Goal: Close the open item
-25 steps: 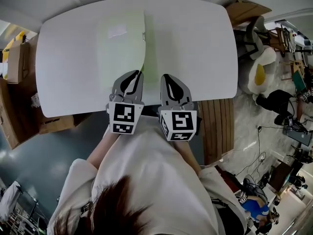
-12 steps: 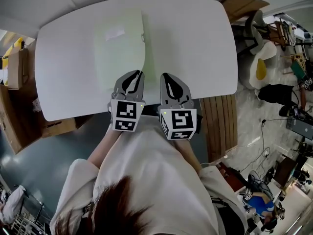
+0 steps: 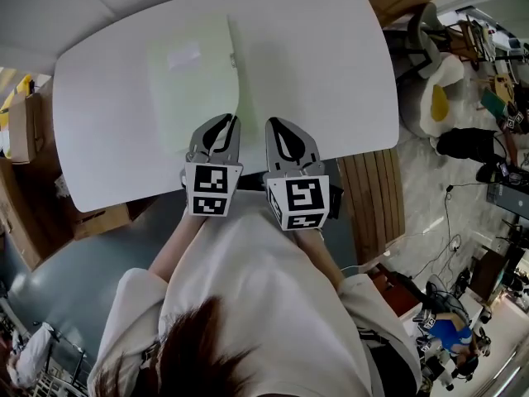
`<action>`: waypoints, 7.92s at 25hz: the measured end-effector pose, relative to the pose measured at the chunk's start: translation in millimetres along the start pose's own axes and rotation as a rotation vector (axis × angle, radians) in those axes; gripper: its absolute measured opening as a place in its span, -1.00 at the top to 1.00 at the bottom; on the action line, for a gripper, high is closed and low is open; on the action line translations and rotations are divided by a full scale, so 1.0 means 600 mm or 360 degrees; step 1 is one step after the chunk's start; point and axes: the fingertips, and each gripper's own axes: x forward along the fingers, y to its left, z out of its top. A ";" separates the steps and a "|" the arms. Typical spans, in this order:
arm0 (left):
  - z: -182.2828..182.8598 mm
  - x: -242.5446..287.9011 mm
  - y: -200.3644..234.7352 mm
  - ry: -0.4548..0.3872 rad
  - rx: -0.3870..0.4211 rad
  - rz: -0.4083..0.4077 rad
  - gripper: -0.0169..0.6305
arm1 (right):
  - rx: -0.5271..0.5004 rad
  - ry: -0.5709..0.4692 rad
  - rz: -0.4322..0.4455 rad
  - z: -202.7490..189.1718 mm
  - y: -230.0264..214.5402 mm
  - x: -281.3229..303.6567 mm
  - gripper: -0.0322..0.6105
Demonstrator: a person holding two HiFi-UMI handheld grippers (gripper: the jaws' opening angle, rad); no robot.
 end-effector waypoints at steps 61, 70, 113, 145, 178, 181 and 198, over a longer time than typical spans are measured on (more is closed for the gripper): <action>-0.076 0.086 -0.031 0.0265 0.0071 -0.0192 0.81 | 0.0107 0.0090 -0.0122 -0.032 -0.049 0.013 0.87; -0.091 0.096 -0.039 0.0323 0.0088 -0.0216 0.79 | 0.0117 0.0097 -0.0123 -0.036 -0.052 0.011 0.87; -0.121 0.111 -0.079 0.0460 0.0099 -0.0399 0.38 | 0.0093 0.0066 -0.0107 -0.026 -0.039 0.002 0.87; -0.121 0.122 -0.042 0.0524 0.0137 -0.0215 0.92 | 0.0094 0.0063 -0.0096 -0.026 -0.035 -0.002 0.87; -0.024 0.055 0.016 0.0189 -0.0089 -0.0117 0.92 | 0.0046 0.0012 -0.0045 -0.004 -0.009 0.005 0.87; -0.008 0.043 0.028 0.0131 -0.0091 -0.0088 0.92 | 0.0033 0.0003 -0.0028 0.002 -0.002 0.009 0.87; 0.114 -0.086 0.117 -0.0351 -0.0146 0.0125 0.92 | -0.0071 -0.0050 0.0096 0.044 0.066 0.046 0.87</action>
